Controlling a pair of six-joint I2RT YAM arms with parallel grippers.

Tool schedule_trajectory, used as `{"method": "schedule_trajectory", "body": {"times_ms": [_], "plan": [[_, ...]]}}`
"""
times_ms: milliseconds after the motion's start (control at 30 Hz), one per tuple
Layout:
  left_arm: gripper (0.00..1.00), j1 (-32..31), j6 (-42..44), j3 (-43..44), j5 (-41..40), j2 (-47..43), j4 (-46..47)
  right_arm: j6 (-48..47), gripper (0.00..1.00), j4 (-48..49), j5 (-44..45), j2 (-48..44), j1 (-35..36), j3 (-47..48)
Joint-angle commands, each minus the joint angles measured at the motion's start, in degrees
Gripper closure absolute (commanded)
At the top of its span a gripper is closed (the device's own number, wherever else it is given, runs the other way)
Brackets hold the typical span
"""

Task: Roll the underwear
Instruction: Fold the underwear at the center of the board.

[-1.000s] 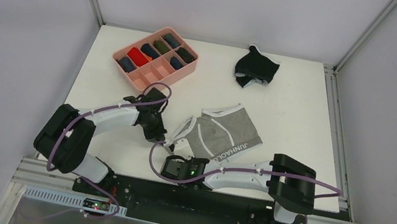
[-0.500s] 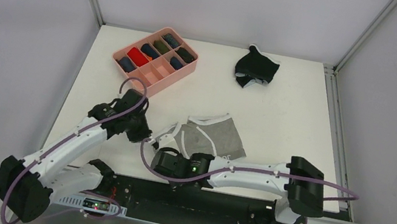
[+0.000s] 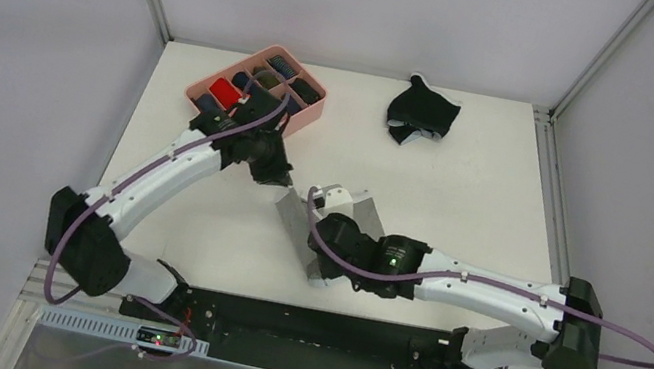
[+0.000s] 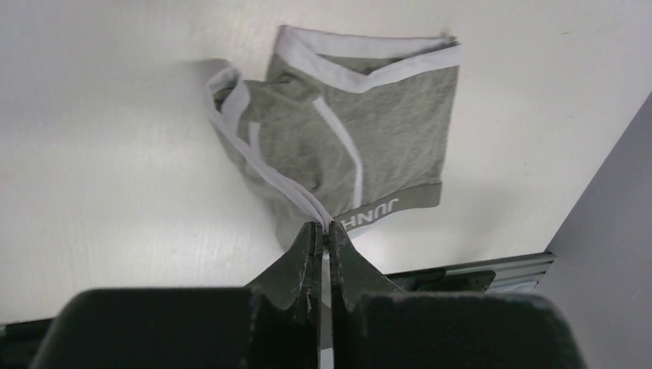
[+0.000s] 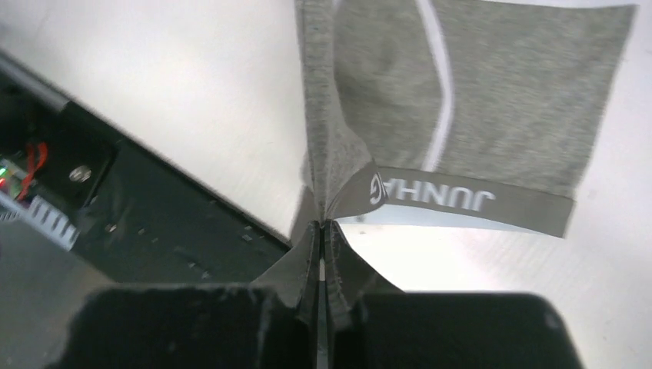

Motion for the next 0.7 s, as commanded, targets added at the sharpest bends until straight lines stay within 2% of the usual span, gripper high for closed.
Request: {"method": "schedule_trajectory", "body": {"times_ms": [0,300,667], "plan": [[1.00,-2.47,2.91,11.57,0.80,9.98,3.21,2.26,1.00,0.14,-0.32,-4.14,-5.85,-4.23],[1.00,-5.59,3.51,28.09,3.62,30.27,5.10,3.62,1.00,2.60,-4.89,-8.49,-16.78,-9.89],[1.00,-7.81,4.33,39.07,8.50,44.49,5.30,8.91,1.00,3.74,-8.35,-9.61,-24.15,-15.29]]}}
